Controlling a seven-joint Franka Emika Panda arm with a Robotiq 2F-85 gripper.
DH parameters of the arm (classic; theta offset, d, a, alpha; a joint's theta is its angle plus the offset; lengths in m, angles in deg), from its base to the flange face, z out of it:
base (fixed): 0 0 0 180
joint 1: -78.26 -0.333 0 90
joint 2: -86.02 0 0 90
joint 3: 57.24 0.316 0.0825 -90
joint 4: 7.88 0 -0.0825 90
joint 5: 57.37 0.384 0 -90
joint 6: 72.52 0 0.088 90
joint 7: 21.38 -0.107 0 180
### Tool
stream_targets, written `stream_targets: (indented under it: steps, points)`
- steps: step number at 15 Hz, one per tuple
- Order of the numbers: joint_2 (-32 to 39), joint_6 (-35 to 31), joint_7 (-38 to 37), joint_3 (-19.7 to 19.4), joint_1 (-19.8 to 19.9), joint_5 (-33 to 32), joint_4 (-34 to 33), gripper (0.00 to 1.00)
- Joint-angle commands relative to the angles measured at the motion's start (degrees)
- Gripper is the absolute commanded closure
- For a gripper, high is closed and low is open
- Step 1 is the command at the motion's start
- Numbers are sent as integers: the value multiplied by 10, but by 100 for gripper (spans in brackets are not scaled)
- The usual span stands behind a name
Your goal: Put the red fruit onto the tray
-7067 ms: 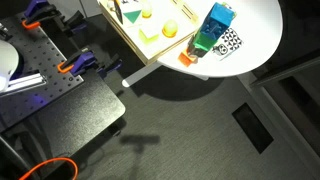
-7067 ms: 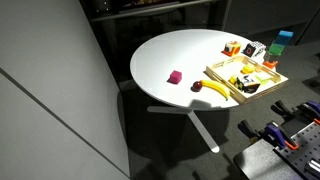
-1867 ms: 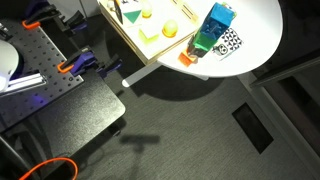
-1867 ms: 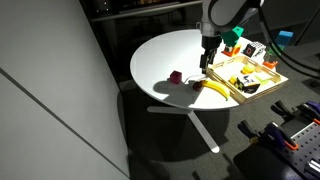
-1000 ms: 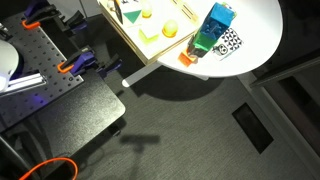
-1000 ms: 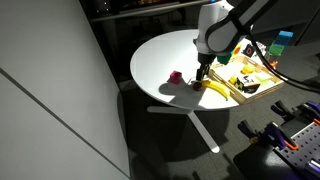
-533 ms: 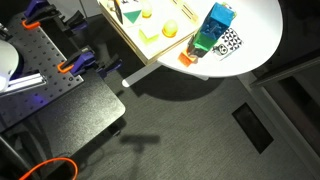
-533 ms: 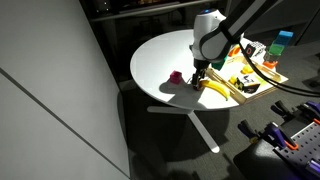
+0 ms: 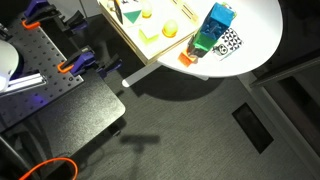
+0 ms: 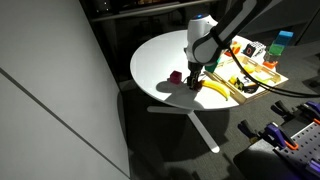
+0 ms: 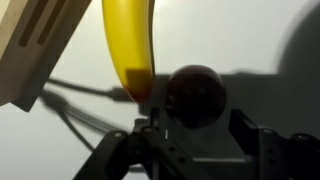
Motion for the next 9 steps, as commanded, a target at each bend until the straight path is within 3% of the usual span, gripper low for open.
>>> stream_targets:
  steps: [1,6,9]
  points:
    - [2,21,-19,-7,-6,-15,-19,58]
    - [-18,44,-25,-16,-3,-16,-20,97]
    - [-26,54,-28,-20,-3,-17,-23,100]
